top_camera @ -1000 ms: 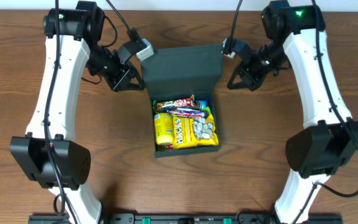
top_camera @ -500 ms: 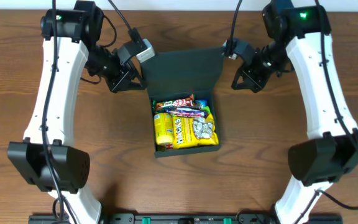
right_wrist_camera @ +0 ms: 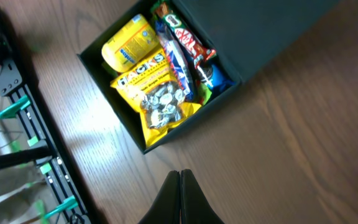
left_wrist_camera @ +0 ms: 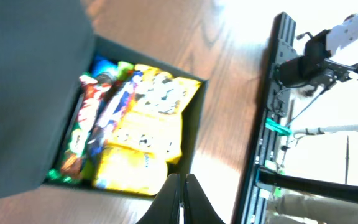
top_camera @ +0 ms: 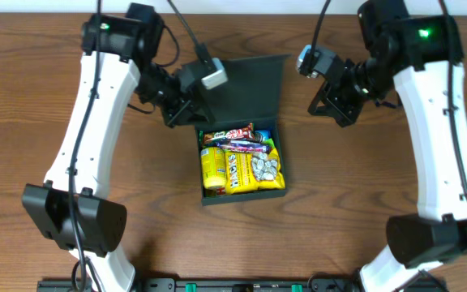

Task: Pack container
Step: 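Push the lid forward with both grippers to tilt it over the box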

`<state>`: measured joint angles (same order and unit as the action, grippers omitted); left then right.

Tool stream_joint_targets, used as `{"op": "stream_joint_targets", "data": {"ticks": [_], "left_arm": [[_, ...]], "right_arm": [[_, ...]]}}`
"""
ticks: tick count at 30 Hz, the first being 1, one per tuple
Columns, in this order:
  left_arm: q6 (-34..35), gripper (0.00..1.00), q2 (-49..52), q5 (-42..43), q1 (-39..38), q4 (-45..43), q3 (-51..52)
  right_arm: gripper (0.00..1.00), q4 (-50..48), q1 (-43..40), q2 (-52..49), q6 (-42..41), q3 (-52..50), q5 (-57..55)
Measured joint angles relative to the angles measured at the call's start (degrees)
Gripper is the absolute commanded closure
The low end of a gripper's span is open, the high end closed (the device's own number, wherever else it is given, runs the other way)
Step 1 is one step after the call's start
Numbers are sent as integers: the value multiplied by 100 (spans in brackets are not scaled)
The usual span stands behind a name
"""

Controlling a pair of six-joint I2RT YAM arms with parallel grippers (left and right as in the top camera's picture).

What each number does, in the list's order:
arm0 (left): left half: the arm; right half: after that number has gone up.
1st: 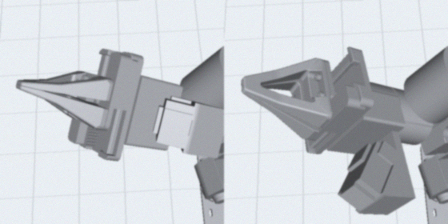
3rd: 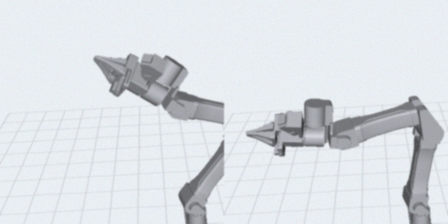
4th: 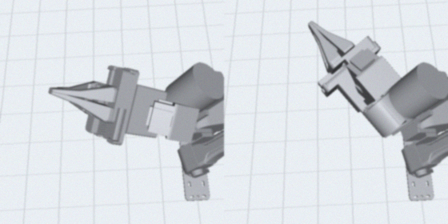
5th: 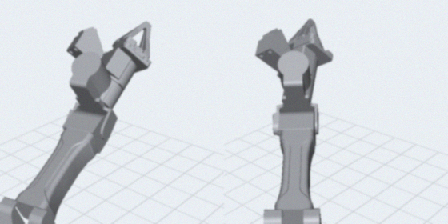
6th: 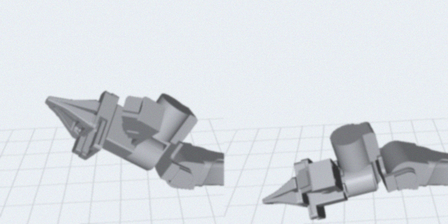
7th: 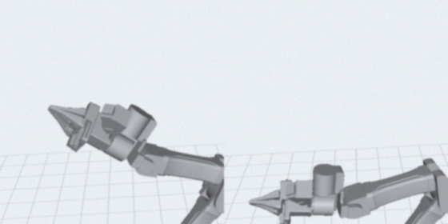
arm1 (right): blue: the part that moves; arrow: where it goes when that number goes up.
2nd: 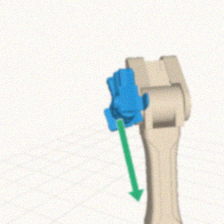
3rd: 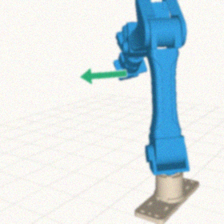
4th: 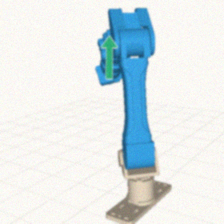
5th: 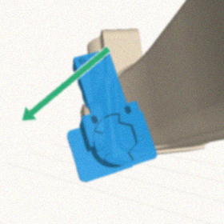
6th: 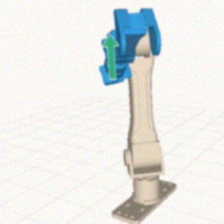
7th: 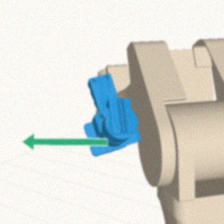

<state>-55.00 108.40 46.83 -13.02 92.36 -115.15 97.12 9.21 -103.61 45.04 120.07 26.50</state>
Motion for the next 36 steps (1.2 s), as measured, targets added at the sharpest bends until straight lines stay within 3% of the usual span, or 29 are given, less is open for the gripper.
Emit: {"op": "stream_joint_targets", "data": {"ticks": [8,14,20,26,36], "left_arm": [[210,94,-46,48,-389,-28,0],[955,94,-225,-92,-48,-918,0],[2151,94,-232,-254,743,-2028,179],[3766,94,168,-293,1257,-3195,1113],[5080,94,1742,-181,1388,-3482,1416]], "right_arm": [[98,-166,-33,546,118,0,15],[98,-1440,-448,560,-251,-317,90],[98,-3458,-907,426,-1366,-1510,483],[99,-5257,-979,-262,-2855,-2553,1049],[99,-6120,-968,-1746,-4330,-2660,1956]]}}
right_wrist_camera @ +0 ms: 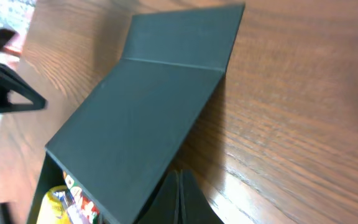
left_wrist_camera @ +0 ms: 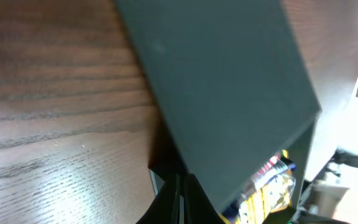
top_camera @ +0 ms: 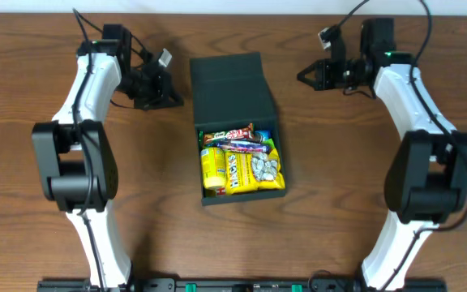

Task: Pack container
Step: 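Push the lid forward with both grippers to tilt it over the box, then push the lid top down with both grippers to close the box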

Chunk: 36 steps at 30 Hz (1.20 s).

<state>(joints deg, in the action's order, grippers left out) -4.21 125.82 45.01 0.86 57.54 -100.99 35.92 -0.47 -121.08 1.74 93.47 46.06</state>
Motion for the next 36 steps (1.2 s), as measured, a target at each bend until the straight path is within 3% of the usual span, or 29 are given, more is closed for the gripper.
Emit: {"op": "stream_joint_targets", "data": {"ticks": [11,27,36], "left_arm": [[815,94,957,435,81,-603,4],[1891,94,1296,957,-138,-1836,4],[2111,94,1296,1438,-280,-2474,4]], "right_arm": [[99,-721,173,-710,-809,-13,313],[99,-1049,566,-1440,-1314,-17,726],[99,-2149,713,-1449,-1381,-28,1751]]}}
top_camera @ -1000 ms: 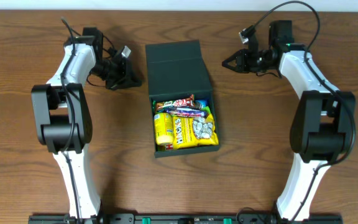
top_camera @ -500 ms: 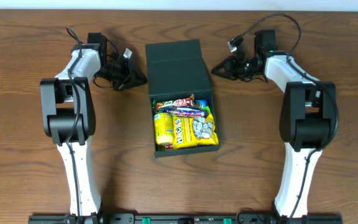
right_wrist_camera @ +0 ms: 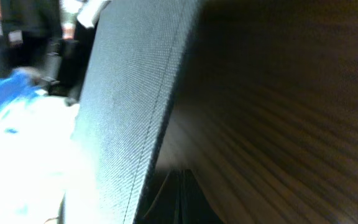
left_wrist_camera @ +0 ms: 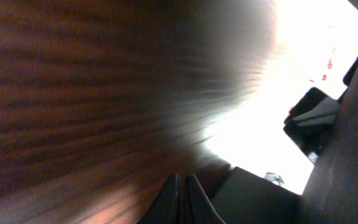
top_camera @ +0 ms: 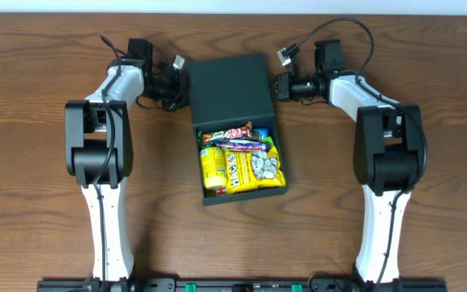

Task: Pack container
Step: 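Push the lid top down with both grippers to close the box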

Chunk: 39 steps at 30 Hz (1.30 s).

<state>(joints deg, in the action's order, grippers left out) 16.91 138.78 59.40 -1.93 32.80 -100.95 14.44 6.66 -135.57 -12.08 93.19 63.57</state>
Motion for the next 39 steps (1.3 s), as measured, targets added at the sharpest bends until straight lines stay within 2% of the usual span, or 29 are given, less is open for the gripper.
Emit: {"op": "stream_joint_targets", "data": {"ticks": [5,9,14,20,27,39], "left_arm": [[-114,94,0,721,81,-306,-37],[-378,95,-48,1023,111,-321,-186],[-767,94,-437,1093,107,-271,-184],[-1392,94,-1473,1123,105,85,-208],[-2232,94,-2159,1130,96,874,-216],[-3764,94,-2905,973,68,2632,-227]], "right_arm": [[98,-1233,-107,-13,-153,-24,1209],[98,-2175,-205,-13,-706,-31,1906],[98,-3082,-210,-11,-1425,-31,2227],[98,-3995,-214,310,-2291,-31,2413],[98,-4474,-214,815,-2903,-31,2496],[98,-4516,-214,1473,-3416,-31,2516]]}}
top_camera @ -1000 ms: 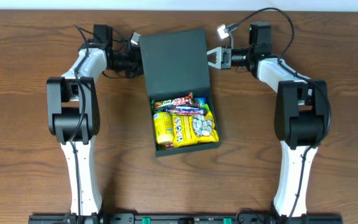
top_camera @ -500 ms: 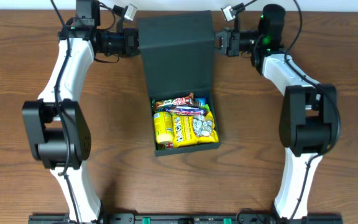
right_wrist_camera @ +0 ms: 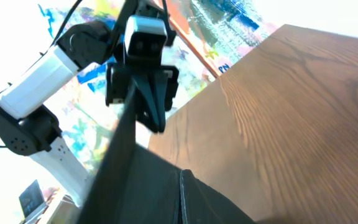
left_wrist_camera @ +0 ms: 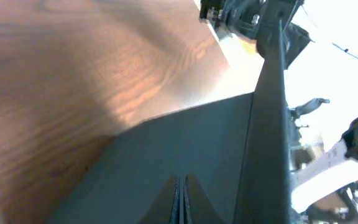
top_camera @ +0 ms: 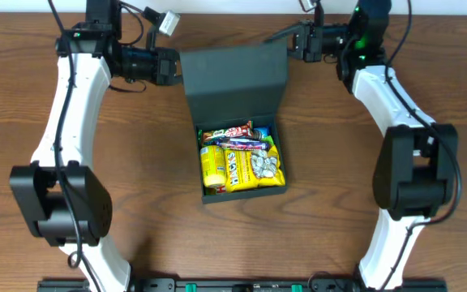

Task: Pack container
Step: 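Push the lid top down with both grippers to close the box, then lower both grippers to the sides of the closed box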

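Note:
A dark box (top_camera: 242,197) sits mid-table, filled with yellow bags and candy bars (top_camera: 242,158). Its hinged lid (top_camera: 233,85) is tilted up off the table behind it. My left gripper (top_camera: 175,68) is shut, its tips against the lid's left edge. My right gripper (top_camera: 289,42) is shut too, at the lid's far right corner. In the left wrist view the shut fingers (left_wrist_camera: 182,184) press flat on the lid's dark face (left_wrist_camera: 160,149). The right wrist view shows the same: gripper (right_wrist_camera: 181,182) against the lid (right_wrist_camera: 138,186). Nothing lies between either pair of fingers.
The brown wooden table (top_camera: 379,203) stretches out on both sides of the box. A black rail (top_camera: 233,285) runs along the front edge. Both arms arch in from the left and right toward the lid.
Both grippers were low at table level beside the lid, which lay back flatter. Now they are higher and the lid stands raised between them. Both stay shut.
First both shut grippers hung high on either side of the open, filled box. Then they were out near the table's back, apart from the lid. Later they were low against the lid's two sides. Now the lid is lifted off the table between them.

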`<state>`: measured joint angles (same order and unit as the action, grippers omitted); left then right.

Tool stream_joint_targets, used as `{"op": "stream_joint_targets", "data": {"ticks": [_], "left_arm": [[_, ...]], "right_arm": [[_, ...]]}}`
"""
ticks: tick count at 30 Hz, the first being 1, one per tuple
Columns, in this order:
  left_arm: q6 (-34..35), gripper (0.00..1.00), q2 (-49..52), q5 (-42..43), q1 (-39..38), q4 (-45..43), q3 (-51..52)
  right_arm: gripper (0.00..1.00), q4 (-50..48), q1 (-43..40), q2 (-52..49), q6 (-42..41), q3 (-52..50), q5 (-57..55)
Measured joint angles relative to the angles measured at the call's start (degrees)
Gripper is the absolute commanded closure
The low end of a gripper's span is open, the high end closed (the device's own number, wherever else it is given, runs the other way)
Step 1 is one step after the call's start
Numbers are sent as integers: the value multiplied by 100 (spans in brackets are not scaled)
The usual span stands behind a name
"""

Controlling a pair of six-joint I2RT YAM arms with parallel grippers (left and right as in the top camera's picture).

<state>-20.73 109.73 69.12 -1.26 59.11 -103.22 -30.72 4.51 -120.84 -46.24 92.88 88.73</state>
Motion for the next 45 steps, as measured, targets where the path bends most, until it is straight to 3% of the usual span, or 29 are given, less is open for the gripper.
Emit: {"op": "stream_joint_targets", "data": {"ticks": [7,16,20,23,29,34,41,45], "left_arm": [[-922,94,-284,-280,-295,881,-2],[-1080,94,-291,-638,-507,887,-4],[-568,94,-291,-1150,-507,431,-4],[284,94,-291,-1950,-507,66,-4],[1440,94,-291,-3230,-505,192,22],[2015,94,-365,-3615,-494,-289,855],[2813,94,-365,-3364,-501,-1521,2640],[3136,94,-365,-3355,-501,-1631,3112]], "right_arm": [[98,-20,0,323,-363,0,0],[98,142,-76,358,-538,0,-107],[98,1303,-234,393,-175,7,-914],[98,2726,-369,404,293,2,-2041],[98,5263,-439,407,1412,0,-3987],[99,6867,-422,409,2448,0,-4815],[99,8100,-210,411,3480,-2,-5707],[99,8262,-42,411,3696,-4,-5943]]}}
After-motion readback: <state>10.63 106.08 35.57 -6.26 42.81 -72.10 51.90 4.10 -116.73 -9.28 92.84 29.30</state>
